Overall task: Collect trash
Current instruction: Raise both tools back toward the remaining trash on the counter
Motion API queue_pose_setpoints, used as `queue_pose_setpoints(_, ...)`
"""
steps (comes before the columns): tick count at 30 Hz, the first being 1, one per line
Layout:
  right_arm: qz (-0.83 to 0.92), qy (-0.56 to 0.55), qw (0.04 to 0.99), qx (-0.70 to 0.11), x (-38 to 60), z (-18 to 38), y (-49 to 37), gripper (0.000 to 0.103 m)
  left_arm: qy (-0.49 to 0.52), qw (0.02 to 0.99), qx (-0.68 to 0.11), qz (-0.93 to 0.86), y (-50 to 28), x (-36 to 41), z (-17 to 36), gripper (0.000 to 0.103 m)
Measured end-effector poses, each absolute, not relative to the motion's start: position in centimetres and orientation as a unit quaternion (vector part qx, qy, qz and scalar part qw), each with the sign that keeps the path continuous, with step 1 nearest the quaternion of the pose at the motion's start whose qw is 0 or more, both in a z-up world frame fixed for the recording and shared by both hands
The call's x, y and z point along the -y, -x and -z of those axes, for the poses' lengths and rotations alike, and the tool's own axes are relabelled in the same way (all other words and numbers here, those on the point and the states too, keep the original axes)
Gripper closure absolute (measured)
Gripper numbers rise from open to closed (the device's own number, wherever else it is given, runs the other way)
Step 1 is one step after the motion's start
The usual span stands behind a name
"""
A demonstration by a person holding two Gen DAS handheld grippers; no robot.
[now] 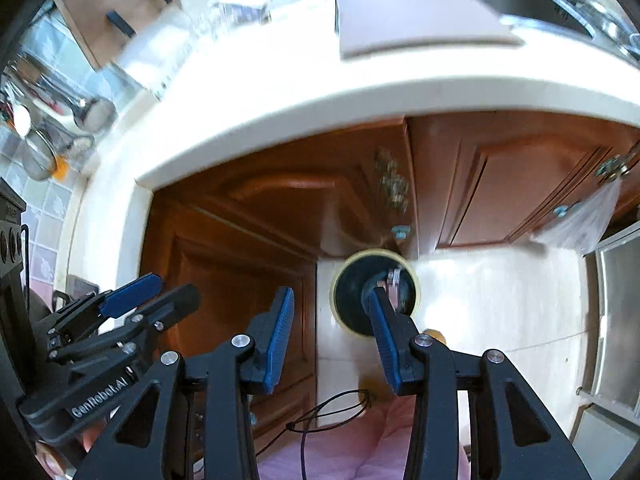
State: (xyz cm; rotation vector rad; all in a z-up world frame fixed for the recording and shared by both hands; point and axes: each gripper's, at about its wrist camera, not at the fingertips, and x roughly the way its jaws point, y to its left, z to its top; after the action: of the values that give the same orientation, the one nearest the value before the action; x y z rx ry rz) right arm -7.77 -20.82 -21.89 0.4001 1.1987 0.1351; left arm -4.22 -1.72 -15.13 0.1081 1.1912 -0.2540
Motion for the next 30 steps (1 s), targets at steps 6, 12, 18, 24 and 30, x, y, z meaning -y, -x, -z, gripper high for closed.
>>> queue_pose_setpoints(6, -0.055, -0.178, 0.835, -0.517, 22.1, 16.4, 8.2, 0.059, -0.054, 0.848, -0.512, 0.126, 3.9, 2.5, 8.7, 0.055)
queue_pose_setpoints(12, -0.05, -0.168, 0.859, -0.481, 23.3, 11.0, 8.1, 0.055, -0.057, 0.87, -0.473, 0.126, 3.5, 3.2, 3.9, 0.055)
queue_pose_setpoints(18, -0.048, -0.15, 0.885, -0.439, 23.6, 5.4, 7.3, 0.046, -0.057, 0.883, -0.449, 0.121, 2.1, 3.3, 1.2, 0.055)
queue_pose_setpoints(24, -0.05, -0.13, 0.904, -0.405, 23.8, 1.1, 4.2, 0.039, -0.052, 0.889, -0.44, 0.113, -0.7, 3.7, -0.2, 0.055)
queue_pose_setpoints(30, -0.08, -0.116, 0.909, -0.393, 24.6, -0.5, -2.4, 0.036, -0.041, 0.888, -0.449, 0.088, -6.5, 4.7, 0.7, 0.055)
